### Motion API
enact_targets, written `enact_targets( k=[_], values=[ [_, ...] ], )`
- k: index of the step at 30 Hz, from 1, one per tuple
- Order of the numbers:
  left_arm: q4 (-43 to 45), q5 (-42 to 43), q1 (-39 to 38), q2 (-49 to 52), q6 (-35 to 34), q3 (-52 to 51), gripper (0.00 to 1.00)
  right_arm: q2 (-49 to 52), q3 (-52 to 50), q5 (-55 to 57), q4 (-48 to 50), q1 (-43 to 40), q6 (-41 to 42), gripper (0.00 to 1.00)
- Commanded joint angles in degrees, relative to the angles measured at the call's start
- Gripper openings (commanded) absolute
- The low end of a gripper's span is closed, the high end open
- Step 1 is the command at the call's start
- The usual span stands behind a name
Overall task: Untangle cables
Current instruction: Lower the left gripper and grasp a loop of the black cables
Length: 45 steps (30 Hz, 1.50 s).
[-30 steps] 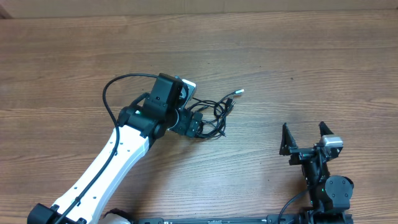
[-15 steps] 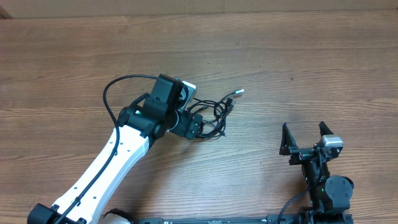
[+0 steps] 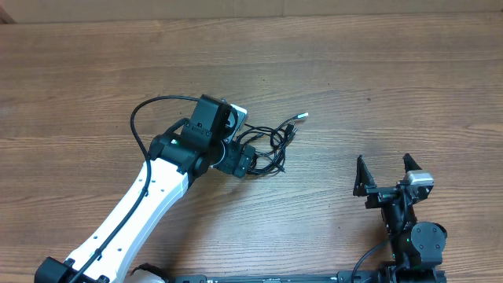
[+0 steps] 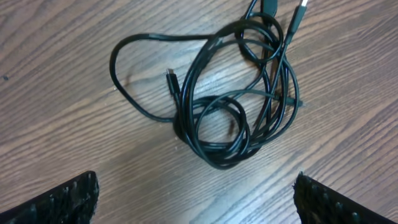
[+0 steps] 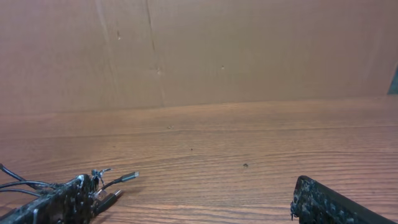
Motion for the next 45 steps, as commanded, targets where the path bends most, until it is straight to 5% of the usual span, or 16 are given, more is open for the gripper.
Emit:
enact_targets(
  k=[1,45],
  values=[
    [-0.2,0.7,-0.4,0.3,-1.2,1.5,1.0,-0.4,-0.6,-0.3,0.3,-0.3,-0.5,1.0],
    [1.6,1.0,-0.4,7.1,-1.2,1.5,1.0,-0.4,-0.6,-0.3,0.3,-0.3,-0.5,1.0]
  ],
)
